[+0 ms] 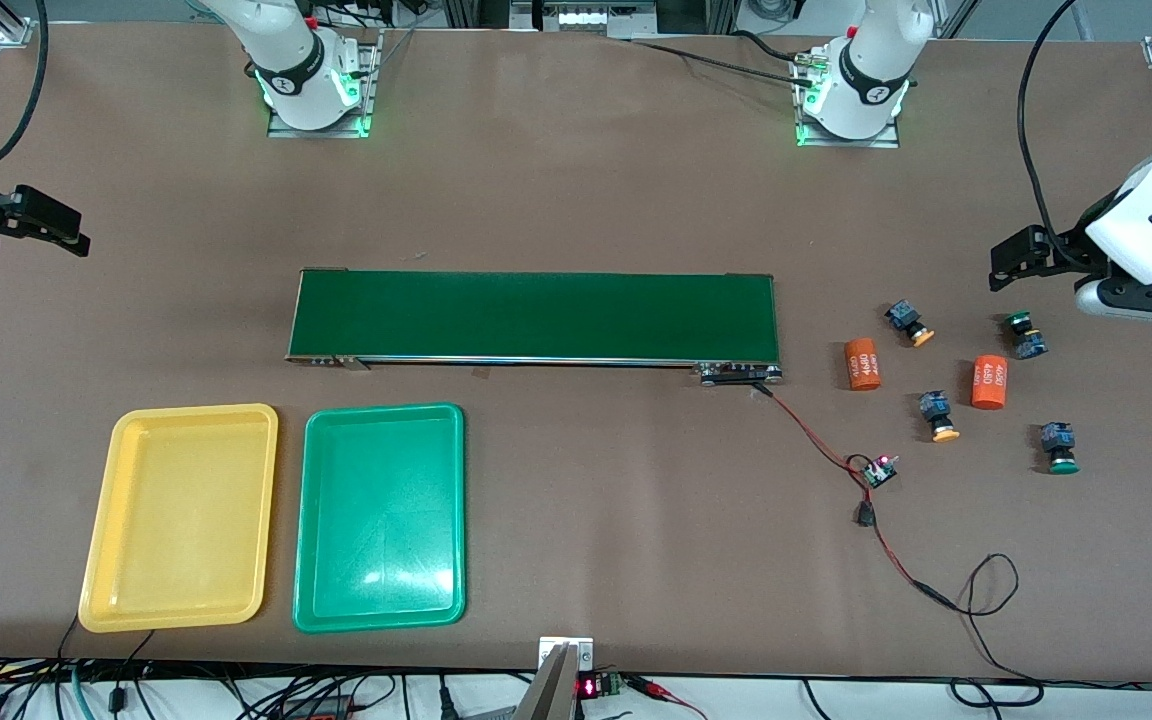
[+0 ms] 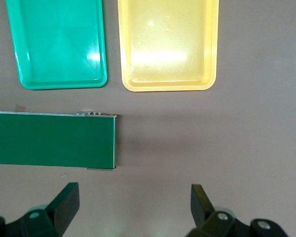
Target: Sort buttons by color to trays
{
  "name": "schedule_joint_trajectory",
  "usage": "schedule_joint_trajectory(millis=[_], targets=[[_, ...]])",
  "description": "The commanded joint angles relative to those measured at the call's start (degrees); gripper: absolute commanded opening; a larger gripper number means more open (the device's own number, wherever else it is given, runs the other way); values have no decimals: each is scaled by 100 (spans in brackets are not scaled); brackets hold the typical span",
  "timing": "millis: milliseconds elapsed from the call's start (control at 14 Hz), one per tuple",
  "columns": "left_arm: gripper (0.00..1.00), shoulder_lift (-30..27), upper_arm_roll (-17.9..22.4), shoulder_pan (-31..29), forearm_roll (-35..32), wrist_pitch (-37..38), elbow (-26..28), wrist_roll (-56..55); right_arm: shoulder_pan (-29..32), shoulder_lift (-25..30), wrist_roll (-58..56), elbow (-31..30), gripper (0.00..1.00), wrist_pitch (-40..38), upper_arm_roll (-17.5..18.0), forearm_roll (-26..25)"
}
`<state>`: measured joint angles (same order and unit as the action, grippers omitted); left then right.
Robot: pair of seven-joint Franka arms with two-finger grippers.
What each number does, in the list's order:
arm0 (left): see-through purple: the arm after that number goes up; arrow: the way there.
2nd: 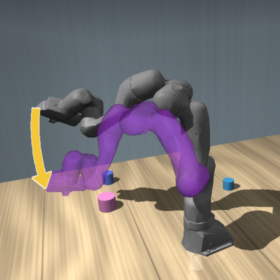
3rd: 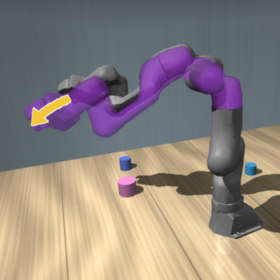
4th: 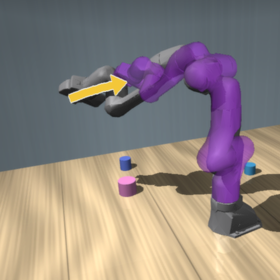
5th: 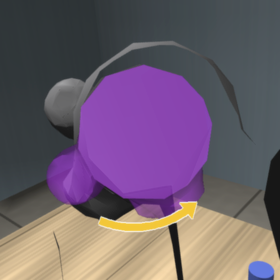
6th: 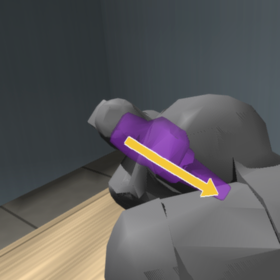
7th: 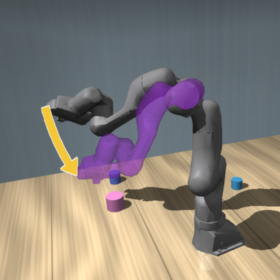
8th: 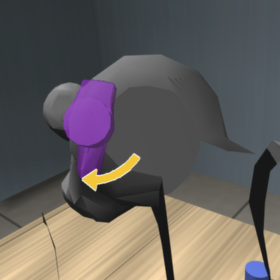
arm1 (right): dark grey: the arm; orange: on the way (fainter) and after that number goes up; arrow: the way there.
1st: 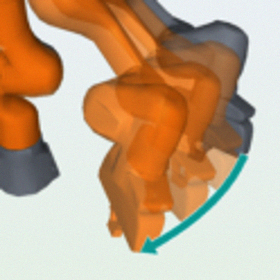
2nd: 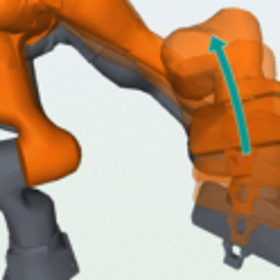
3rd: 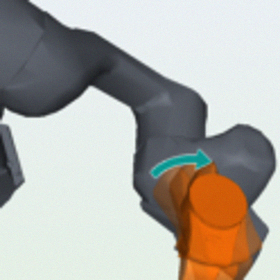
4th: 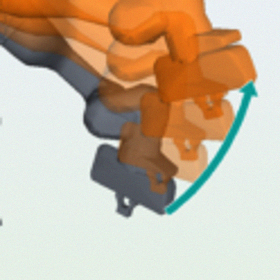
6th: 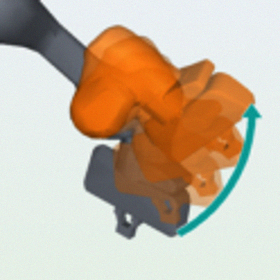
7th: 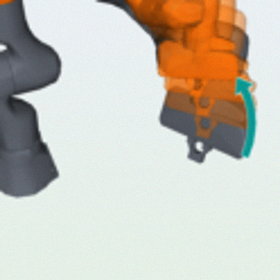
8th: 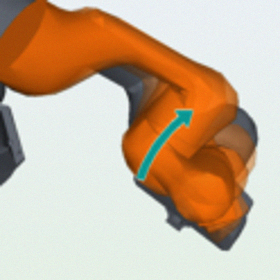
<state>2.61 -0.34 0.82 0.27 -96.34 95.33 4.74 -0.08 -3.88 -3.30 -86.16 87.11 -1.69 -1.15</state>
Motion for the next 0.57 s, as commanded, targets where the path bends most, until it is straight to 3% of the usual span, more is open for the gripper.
schedule_joint_trajectory(millis=[0,501], targets=[[100,82,-19,24,-97,124,-190,-52,-10,98,4,-33,100,25,20,-52],[100,204,-10,-20,-53,291,-295,-88,-18,98,-4,-33,100,25,29,-34]])
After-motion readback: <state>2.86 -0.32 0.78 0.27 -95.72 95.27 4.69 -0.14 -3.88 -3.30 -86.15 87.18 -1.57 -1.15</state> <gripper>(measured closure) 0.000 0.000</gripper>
